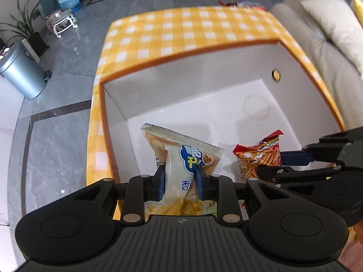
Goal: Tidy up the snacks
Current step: 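Carry both held bags over the orange box and lower them inside, then open both tools to release the bags and lift out of the box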
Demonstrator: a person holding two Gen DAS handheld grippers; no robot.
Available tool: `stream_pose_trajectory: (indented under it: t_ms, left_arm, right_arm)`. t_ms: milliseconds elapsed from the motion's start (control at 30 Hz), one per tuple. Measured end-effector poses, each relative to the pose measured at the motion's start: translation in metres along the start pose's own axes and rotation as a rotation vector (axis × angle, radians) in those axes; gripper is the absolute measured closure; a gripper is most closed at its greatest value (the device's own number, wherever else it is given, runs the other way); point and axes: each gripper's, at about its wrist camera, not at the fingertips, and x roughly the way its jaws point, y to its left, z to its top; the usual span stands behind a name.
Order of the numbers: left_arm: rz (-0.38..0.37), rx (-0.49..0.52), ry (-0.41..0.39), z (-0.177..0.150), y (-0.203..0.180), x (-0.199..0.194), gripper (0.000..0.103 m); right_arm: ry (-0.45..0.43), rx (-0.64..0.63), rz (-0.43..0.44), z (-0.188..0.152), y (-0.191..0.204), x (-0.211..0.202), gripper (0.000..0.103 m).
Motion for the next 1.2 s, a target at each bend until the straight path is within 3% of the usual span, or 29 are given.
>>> stream_pose_trajectory:
  t_ms: [200,567,733,867,1200]
  left_arm:
    - [0.018,0.052,0.054,0.004,-0.009,0.016,0.073]
    - [0.053,0.091,0.083,0.001,-0.017,0.029,0.071]
    - [0.075,0.099,0.078,-0.003,-0.016,0.029,0.065]
    - [0.069,0.099,0.059,-0.007,-0.018,0.023,0.048]
    - [0.105,0.094,-0.073,-0.018,-0.019,-0.012,0.037]
  right_arm:
    - [0.060,0.016,0.005,-0.001,0.000,0.024,0.078]
    - [0.043,0.024,0.013,-0.005,-0.001,0.024,0.075]
    - [0.001,-0.008,-0.038,-0.011,0.004,0.013,0.064]
    - [-0.023,-0.016,-0.065,-0.012,0.004,0.005,0.060]
    - [-0.140,-0.100,-0.162,-0.020,0.020,-0.030,0.048]
